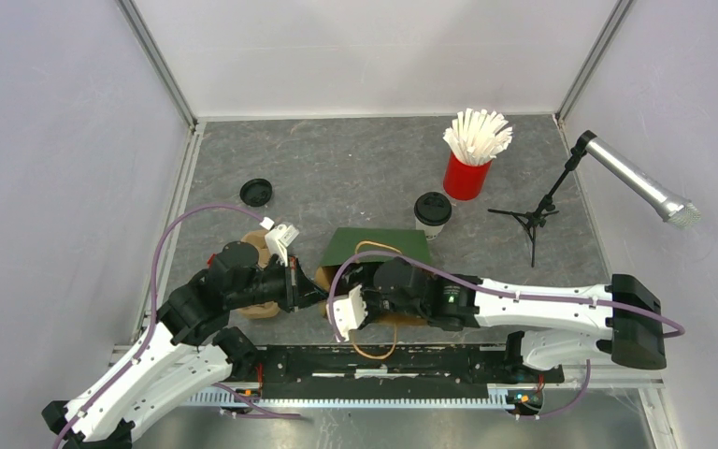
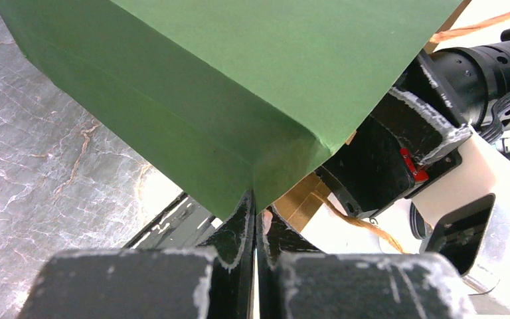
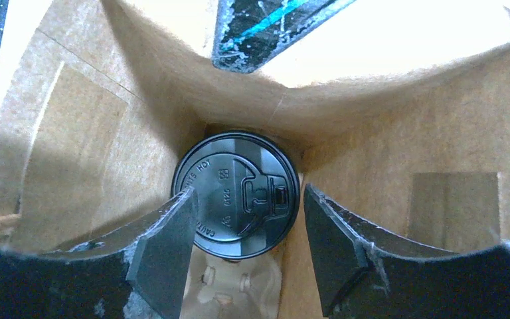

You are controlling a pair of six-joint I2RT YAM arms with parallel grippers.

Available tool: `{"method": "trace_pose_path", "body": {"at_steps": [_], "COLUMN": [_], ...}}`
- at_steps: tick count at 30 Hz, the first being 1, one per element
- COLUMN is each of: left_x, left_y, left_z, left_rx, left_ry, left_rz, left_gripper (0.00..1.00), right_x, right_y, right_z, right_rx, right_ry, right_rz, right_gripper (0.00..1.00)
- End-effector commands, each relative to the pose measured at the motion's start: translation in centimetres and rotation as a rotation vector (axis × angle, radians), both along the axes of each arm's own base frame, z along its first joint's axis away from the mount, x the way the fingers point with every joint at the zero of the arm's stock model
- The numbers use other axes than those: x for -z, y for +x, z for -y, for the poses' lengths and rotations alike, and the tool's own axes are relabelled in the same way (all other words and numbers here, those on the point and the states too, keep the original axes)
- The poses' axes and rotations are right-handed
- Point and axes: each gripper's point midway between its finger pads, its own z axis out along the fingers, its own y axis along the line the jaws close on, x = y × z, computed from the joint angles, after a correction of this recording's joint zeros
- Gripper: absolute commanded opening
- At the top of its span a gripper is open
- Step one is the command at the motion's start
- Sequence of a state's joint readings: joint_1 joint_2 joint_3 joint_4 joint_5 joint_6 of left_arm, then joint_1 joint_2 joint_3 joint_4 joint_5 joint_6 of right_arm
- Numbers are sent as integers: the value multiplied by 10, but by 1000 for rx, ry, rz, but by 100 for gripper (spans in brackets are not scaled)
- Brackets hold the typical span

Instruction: Pack the takeout coffee

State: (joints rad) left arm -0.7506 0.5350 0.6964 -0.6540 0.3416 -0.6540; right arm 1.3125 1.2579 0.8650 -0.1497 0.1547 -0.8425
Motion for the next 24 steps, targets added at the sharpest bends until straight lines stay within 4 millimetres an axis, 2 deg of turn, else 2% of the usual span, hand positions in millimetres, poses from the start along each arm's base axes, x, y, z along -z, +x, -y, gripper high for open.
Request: {"method": "trace_pose_path", "body": {"at_steps": [1,4,15,16,24], "left_x": [-9,-10,-9,-8,-7], "left_y": [-1,-1,-3,-3,-5], "left_z": [6,6,5,5,5], "left_rx": [15,14,17,17,22], "left_ry": [-43,-46,-49,-49,-54], "left_rz": [8,8,6,5,-4], "left_gripper": [2,2,3,2,2], "right_x": [-12,-10,3,0,10], "right_y": [-3,-3,6,8,24], "right_z": [-7,-9,-15,-18,-14], "right_rx": [-21,-22,0,2,76], "right_ry": [79,83,63,82,90], "right_rz": [0,-2,14,22,62], "right_gripper": [60,51,49,48,41]}}
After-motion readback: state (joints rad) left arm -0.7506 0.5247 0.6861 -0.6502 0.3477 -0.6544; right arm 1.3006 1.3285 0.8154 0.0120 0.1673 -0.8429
